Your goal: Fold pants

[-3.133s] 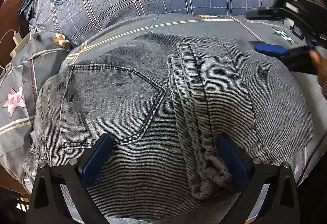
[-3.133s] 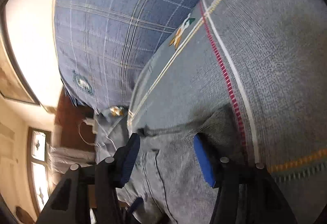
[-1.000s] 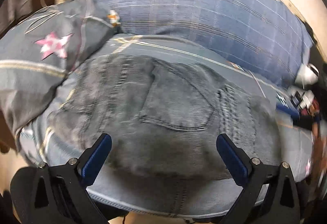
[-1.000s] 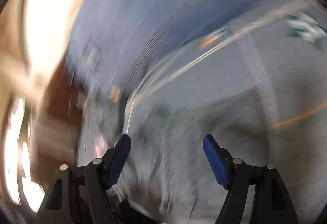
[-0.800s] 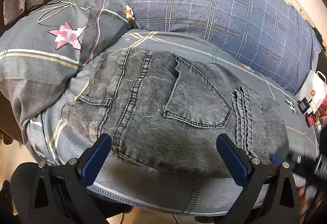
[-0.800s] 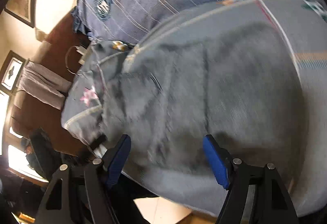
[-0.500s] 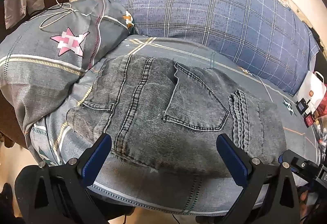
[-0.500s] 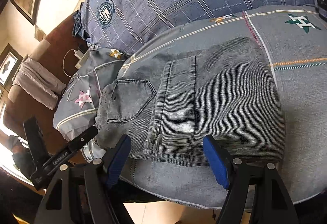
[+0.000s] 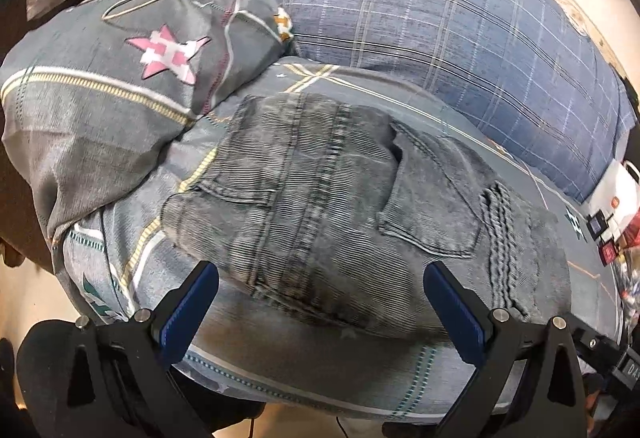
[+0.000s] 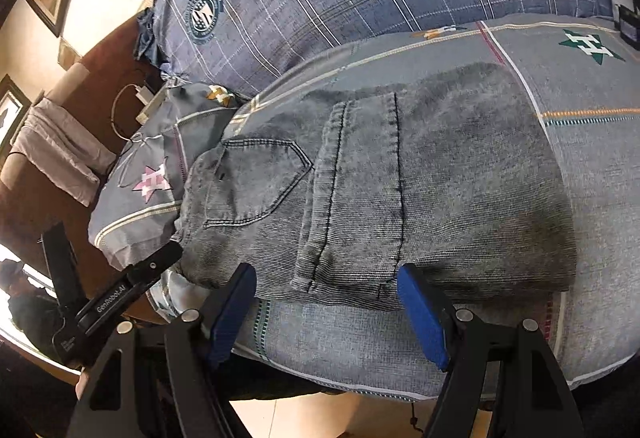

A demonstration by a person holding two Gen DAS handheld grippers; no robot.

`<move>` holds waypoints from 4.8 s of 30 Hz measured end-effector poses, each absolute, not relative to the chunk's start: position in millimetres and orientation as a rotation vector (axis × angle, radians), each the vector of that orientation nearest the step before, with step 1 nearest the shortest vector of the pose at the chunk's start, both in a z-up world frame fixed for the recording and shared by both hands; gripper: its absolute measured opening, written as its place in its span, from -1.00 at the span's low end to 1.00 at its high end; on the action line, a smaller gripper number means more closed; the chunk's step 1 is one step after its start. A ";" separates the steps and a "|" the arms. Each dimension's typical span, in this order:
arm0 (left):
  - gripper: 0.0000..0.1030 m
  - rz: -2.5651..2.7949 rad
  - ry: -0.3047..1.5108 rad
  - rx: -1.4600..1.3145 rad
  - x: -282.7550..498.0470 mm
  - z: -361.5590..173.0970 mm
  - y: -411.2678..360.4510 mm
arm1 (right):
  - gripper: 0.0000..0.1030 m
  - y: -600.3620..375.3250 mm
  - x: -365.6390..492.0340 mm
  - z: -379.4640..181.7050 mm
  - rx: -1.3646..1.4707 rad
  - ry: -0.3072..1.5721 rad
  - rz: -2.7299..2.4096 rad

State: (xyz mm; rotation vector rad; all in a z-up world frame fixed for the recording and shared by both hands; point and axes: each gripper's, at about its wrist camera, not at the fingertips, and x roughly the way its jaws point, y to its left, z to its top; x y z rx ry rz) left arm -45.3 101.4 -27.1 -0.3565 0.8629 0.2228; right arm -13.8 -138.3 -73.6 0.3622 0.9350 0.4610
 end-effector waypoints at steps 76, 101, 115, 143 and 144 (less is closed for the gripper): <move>0.98 0.265 0.835 -0.332 9.9 -30.0 116.7 | 0.36 -21.3 197.5 -23.5 -0.080 1.017 0.488; 0.98 0.290 0.889 -0.261 11.5 -62.3 114.5 | 0.31 -27.9 140.0 -29.7 -0.093 0.922 0.448; 0.98 0.343 0.854 -0.248 -16.7 -32.9 110.8 | 0.32 -8.5 87.6 -52.8 -0.276 0.887 0.462; 0.98 0.053 0.835 -1.160 -55.7 -85.3 190.8 | 0.33 7.3 35.3 -54.9 -0.206 0.874 0.555; 0.98 0.060 0.830 -1.146 -55.3 -82.9 190.5 | 0.33 7.6 34.7 -54.3 -0.194 0.868 0.562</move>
